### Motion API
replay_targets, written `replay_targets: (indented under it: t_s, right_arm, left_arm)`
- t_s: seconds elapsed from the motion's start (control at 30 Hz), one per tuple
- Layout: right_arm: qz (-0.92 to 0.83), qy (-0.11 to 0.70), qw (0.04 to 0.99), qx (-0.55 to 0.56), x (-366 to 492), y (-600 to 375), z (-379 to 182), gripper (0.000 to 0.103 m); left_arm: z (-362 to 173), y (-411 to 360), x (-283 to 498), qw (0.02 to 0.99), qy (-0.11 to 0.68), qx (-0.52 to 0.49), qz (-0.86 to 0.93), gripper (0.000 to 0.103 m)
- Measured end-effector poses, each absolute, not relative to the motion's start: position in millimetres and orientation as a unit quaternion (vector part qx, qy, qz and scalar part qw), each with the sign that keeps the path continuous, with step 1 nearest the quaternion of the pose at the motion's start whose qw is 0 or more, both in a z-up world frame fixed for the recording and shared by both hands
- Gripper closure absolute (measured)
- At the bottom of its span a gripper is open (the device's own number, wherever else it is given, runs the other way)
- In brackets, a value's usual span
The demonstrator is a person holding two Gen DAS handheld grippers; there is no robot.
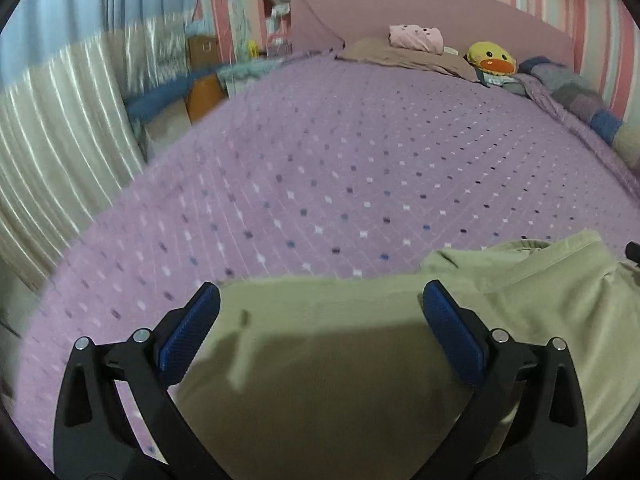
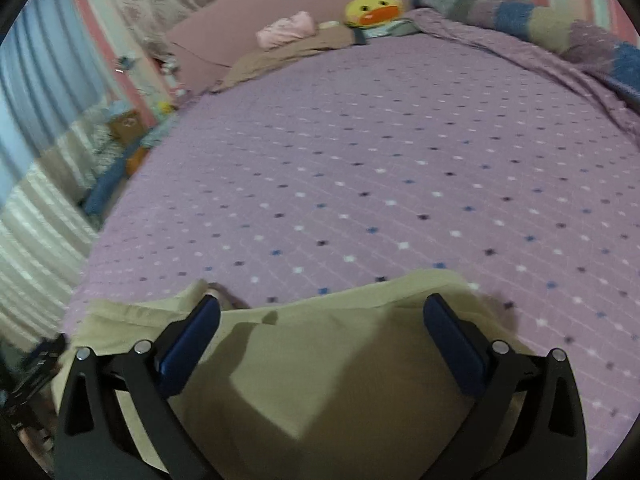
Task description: Fold large clothes
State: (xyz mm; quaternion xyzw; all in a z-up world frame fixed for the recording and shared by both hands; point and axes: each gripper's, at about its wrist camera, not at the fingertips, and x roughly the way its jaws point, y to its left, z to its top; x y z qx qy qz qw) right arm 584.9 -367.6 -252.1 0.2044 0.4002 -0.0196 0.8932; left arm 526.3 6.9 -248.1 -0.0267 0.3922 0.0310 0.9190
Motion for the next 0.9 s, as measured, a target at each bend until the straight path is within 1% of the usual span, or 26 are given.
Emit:
replay_targets:
  t_s: [0.1, 0.13, 0.2, 0.27, 0.4, 0.43, 0.5, 0.57, 0.67, 0.73, 0.83, 0.9]
  right_arm:
    - [0.0, 0.381, 0.904, 0.196, 584.9, -362.8, -257.0, 0.002]
    - [0.002, 0.375, 0.906, 0.198, 585.2, -362.4, -258.3, 0.002]
    - [0.013, 0.368, 0.906, 0.208, 587.1, -361.5, -264.4, 0.002]
    - [0.022, 0.345, 0.913, 0.216, 584.3, -361.6, -266.7, 0.002]
    - [0.018, 0.301, 0.925, 0.233, 568.8, -365.3, -268.7, 0.002]
    - [0.013, 0.307, 0.923, 0.23, 570.2, -364.6, -269.2, 0.002]
    - [-0.02, 0.367, 0.908, 0.201, 584.6, -354.7, -269.3, 0.002]
    - [-0.051, 0.392, 0.905, 0.155, 578.9, -342.2, -256.6, 0.002]
    - [-0.048, 0.412, 0.901, 0.129, 550.1, -338.1, -226.3, 0.002]
    - [-0.048, 0.396, 0.905, 0.148, 519.3, -344.3, -199.5, 0.002]
    - [-0.03, 0.346, 0.916, 0.201, 471.3, -360.1, -172.7, 0.002]
    - [-0.041, 0.344, 0.912, 0.22, 450.6, -366.3, -163.9, 0.002]
  left_arm:
    - [-258.7, 33.4, 523.2, 0.92, 0.373, -0.116, -0.01, 0.003]
    - [-261.9, 35.9, 523.3, 0.921, 0.367, -0.129, -0.017, 0.003]
    - [-270.5, 36.9, 521.2, 0.922, 0.362, -0.139, -0.023, 0.003]
    - [-275.8, 35.2, 518.8, 0.925, 0.352, -0.138, -0.031, 0.003]
    - [-285.0, 39.8, 530.8, 0.908, 0.38, -0.163, -0.059, 0.003]
    - [-285.3, 37.8, 534.9, 0.902, 0.397, -0.16, -0.052, 0.003]
    - [-282.0, 31.7, 536.2, 0.897, 0.417, -0.142, -0.031, 0.003]
    - [-267.3, 22.6, 525.6, 0.898, 0.43, -0.099, -0.002, 0.003]
    - [-237.7, 21.8, 495.0, 0.901, 0.426, -0.075, 0.023, 0.003]
    - [-218.1, 31.6, 471.4, 0.902, 0.424, -0.082, 0.025, 0.003]
    - [-190.2, 40.6, 433.3, 0.905, 0.413, -0.094, 0.028, 0.003]
    - [-173.4, 43.7, 407.0, 0.91, 0.406, -0.086, 0.03, 0.003]
